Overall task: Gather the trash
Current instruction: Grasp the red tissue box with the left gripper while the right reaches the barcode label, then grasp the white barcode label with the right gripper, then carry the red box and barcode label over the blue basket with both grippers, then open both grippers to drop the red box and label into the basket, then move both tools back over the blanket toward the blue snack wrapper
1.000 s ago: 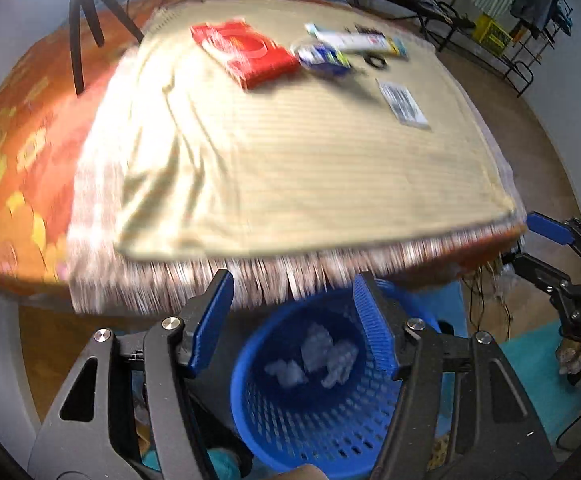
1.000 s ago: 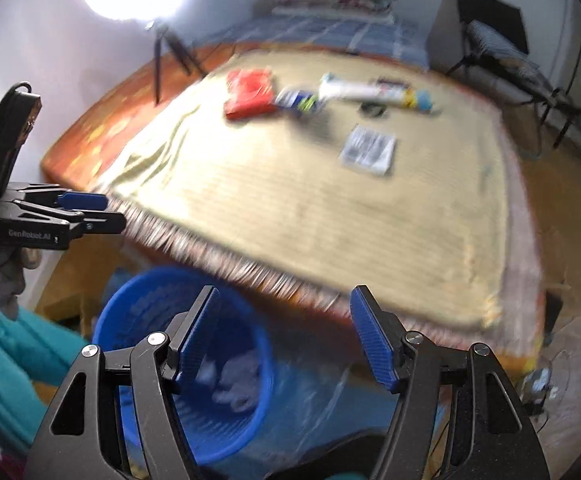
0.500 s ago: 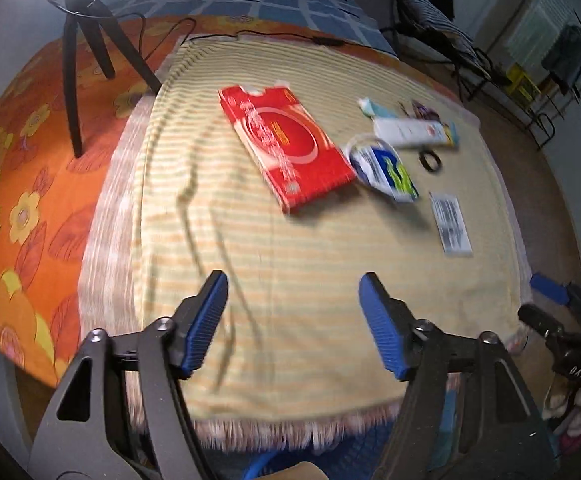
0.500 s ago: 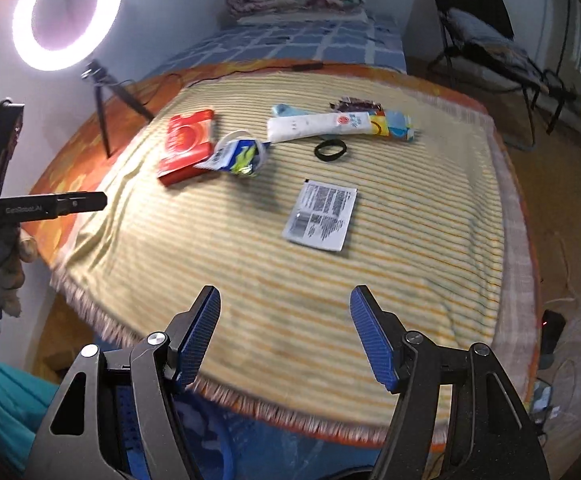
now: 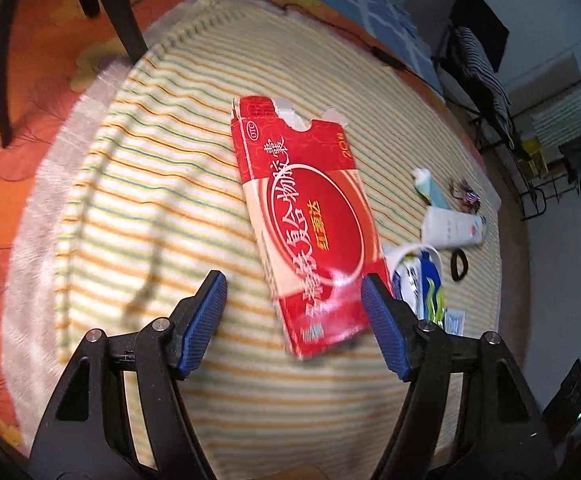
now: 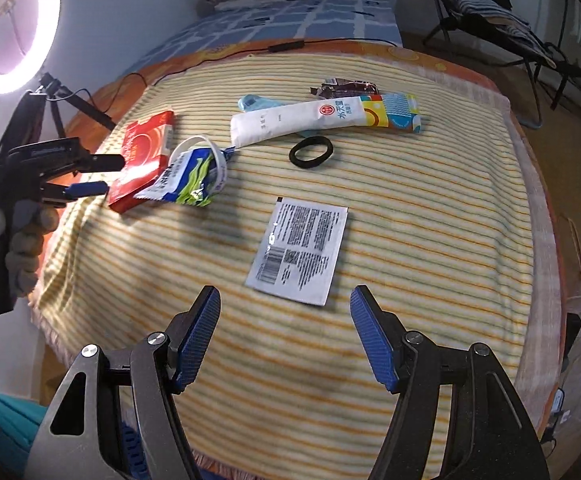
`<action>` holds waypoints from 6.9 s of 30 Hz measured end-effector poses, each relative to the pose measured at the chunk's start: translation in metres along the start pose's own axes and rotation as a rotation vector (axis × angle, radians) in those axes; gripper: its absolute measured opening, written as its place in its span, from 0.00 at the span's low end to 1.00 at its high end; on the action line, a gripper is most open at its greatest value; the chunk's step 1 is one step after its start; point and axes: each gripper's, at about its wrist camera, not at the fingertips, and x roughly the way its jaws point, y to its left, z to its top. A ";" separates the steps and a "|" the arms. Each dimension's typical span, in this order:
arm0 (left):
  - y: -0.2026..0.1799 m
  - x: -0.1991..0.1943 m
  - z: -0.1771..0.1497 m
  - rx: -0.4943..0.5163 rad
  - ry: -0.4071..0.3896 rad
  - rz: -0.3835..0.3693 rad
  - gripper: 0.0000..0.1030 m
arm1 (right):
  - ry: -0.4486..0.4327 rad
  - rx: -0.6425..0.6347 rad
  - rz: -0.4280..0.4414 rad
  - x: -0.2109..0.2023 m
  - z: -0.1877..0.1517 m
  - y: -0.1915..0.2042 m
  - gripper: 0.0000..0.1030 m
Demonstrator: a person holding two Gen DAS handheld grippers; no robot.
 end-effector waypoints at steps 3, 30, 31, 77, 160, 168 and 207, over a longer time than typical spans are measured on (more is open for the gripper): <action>-0.008 0.002 0.007 0.015 -0.031 0.007 0.76 | 0.004 -0.004 -0.005 0.004 0.003 -0.002 0.65; -0.113 0.015 -0.012 0.323 -0.137 0.135 0.24 | 0.060 0.145 0.051 0.040 0.027 -0.034 0.65; -0.112 0.019 -0.012 0.314 -0.125 0.129 0.24 | 0.069 0.154 0.054 0.045 0.028 -0.036 0.65; -0.086 -0.106 -0.101 0.400 -0.208 0.088 0.15 | -0.060 -0.072 -0.049 -0.023 -0.001 0.031 0.50; -0.011 -0.095 -0.357 0.515 0.141 0.120 0.42 | 0.125 -0.232 0.069 -0.046 -0.209 0.121 0.61; -0.018 -0.107 -0.329 0.520 0.095 0.128 0.42 | 0.112 -0.221 0.095 -0.050 -0.201 0.119 0.62; -0.098 -0.054 -0.087 0.485 -0.109 0.030 0.42 | -0.114 -0.039 0.099 -0.037 0.001 0.016 0.62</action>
